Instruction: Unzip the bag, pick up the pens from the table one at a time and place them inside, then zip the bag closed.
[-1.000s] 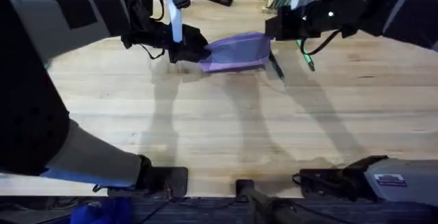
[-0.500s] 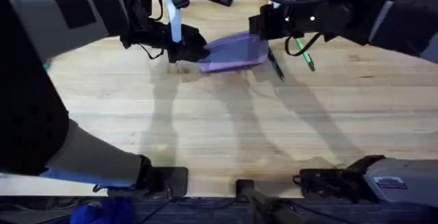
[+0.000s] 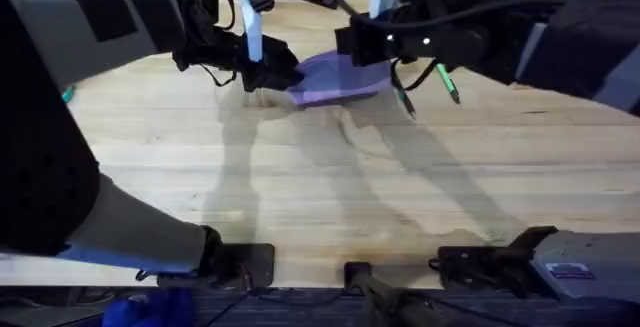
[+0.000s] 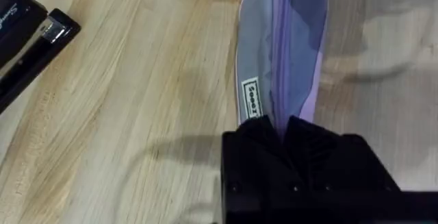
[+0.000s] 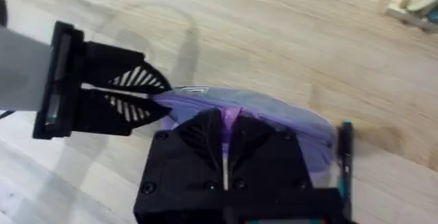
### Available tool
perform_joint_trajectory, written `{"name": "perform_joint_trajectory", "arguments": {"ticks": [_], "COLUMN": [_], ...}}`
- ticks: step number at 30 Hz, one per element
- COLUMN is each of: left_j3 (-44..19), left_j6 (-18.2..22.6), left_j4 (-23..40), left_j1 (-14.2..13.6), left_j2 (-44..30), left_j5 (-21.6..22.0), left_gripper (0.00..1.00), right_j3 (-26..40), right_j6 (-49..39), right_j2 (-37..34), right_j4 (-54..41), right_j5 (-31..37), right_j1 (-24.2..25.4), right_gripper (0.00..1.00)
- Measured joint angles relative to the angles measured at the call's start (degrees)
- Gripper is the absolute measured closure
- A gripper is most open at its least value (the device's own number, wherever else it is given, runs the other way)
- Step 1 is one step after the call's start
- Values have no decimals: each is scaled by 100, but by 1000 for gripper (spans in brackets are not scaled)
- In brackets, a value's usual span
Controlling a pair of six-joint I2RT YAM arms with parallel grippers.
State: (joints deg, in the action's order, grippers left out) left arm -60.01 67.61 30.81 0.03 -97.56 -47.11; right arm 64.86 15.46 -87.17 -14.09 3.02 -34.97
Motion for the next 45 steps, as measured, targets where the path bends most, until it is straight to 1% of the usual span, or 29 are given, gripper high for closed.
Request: {"name": "perform_joint_trajectory", "arguments": {"ticks": [7, 10, 20, 29, 40, 45], "left_j3": [0, 0, 0, 0, 0, 0], "left_j6": [2, 2, 2, 2, 2, 9], "left_j4": [1, 4, -1, 2, -8, -1], "left_j1": [0, 0, 0, 0, -3, -11], "left_j2": [1, 1, 0, 1, 0, 1], "left_j5": [39, 41, 43, 41, 30, 19], "left_gripper": [960, 959, 959, 959, 959, 959], "right_j3": [0, 0, 0, 0, 3, 28], "right_j6": [24, 44, 321, 540, 668, 667], "right_j2": [-328, -359, -409, -499, -647, -646], "right_j4": [176, 288, 554, 866, 1307, 1323], "right_j5": [5, -28, -145, -600, -1101, -1127], "right_j1": [-402, -512, -541, -558, -849, -895], "right_gripper": [970, 970, 970, 970, 970, 972]}}
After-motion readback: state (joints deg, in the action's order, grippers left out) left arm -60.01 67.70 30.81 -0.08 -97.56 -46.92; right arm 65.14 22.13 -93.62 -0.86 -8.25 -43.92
